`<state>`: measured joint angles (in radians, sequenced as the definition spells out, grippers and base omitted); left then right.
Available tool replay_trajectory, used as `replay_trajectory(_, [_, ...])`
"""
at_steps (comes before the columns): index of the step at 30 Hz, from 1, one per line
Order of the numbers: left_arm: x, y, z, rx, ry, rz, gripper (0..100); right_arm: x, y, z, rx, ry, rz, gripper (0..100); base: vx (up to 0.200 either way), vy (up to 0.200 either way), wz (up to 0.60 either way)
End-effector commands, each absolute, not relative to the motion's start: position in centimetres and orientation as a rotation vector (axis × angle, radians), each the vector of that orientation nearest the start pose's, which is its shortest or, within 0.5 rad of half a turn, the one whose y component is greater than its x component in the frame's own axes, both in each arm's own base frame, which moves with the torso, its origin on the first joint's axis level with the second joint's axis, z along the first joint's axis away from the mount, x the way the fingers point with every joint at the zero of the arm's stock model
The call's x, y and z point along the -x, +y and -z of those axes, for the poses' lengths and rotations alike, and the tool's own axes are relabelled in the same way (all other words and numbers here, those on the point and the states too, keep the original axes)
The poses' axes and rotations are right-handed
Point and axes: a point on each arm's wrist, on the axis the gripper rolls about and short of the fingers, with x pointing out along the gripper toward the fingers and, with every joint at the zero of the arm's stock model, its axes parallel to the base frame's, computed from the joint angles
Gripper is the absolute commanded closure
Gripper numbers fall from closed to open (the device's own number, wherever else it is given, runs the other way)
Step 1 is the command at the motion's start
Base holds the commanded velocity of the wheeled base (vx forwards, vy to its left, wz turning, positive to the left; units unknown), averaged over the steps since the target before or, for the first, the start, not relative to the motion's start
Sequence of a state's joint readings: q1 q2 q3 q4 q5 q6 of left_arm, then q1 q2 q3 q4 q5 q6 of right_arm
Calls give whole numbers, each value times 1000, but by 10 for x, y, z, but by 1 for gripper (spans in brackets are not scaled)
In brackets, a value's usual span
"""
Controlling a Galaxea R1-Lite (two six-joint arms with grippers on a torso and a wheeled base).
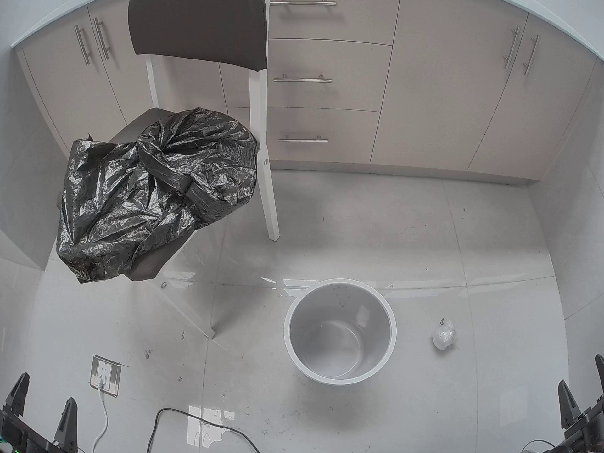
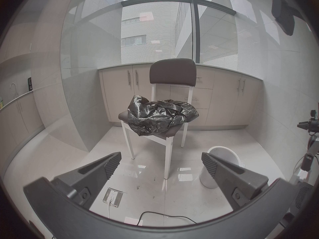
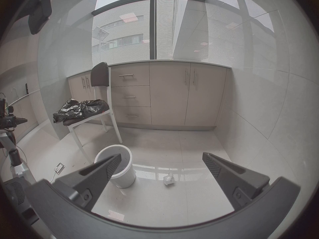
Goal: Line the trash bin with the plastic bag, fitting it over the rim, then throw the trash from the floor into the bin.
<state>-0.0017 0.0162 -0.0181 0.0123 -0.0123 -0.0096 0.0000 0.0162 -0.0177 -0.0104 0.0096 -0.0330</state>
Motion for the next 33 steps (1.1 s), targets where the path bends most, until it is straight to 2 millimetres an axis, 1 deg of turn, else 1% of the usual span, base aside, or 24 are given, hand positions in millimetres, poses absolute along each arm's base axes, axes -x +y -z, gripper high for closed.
replay_trajectory(1, [23,0,-76,14,9,12,0,23,0,-78,45,-16,-12,0,0,0,0])
replay_trajectory(13, [23,0,-76,25,5,0,0,23,0,-77,41,-14,-10,0,0,0,0])
replay_trajectory(14, [25,0,-83,35,-29,-10,0,23,0,-77,41,-14,-9,0,0,0,0])
replay_trajectory(15, [34,1,-113,75,-123,-8,0,23,0,-77,41,-14,-9,0,0,0,0])
replay_trajectory(16, [38,1,-126,94,-157,-13,0,23,0,-77,41,-14,-9,0,0,0,0])
replay_trajectory(17, [53,3,-181,214,-241,31,0,23,0,-77,41,-14,-10,0,0,0,0])
replay_trajectory(18, [57,4,-212,272,-216,58,0,23,0,-77,42,-14,-12,0,0,0,0])
replay_trajectory(19, [59,5,-228,283,-179,76,0,23,0,-77,42,-14,-14,0,0,0,0])
replay_trajectory(20, [60,6,-240,282,-132,93,0,23,0,-77,42,-14,-14,0,0,0,0])
replay_trajectory(22, [50,6,-242,275,-40,113,0,23,0,-77,42,-14,-14,0,0,0,0])
replay_trajectory(24, [39,5,-235,272,6,114,0,23,0,-77,41,-14,-7,0,0,0,0])
replay_trajectory(25, [39,5,-235,272,6,114,0,23,0,-77,41,-14,-7,0,0,0,0])
replay_trajectory(26, [28,4,-236,272,6,113,0,23,0,-77,41,-14,-9,0,0,0,0])
replay_trajectory(27, [23,3,-240,276,-2,109,0,23,0,-77,41,-14,-9,0,0,0,0])
replay_trajectory(30, [10,2,-247,281,8,103,0,23,0,-77,40,-14,-10,0,0,0,0])
replay_trajectory(31, [10,2,-247,281,8,103,0,23,0,-77,40,-14,-10,0,0,0,0])
replay_trajectory(33, [0,0,-248,272,52,109,0,23,0,-77,40,-14,-12,0,0,0,0])
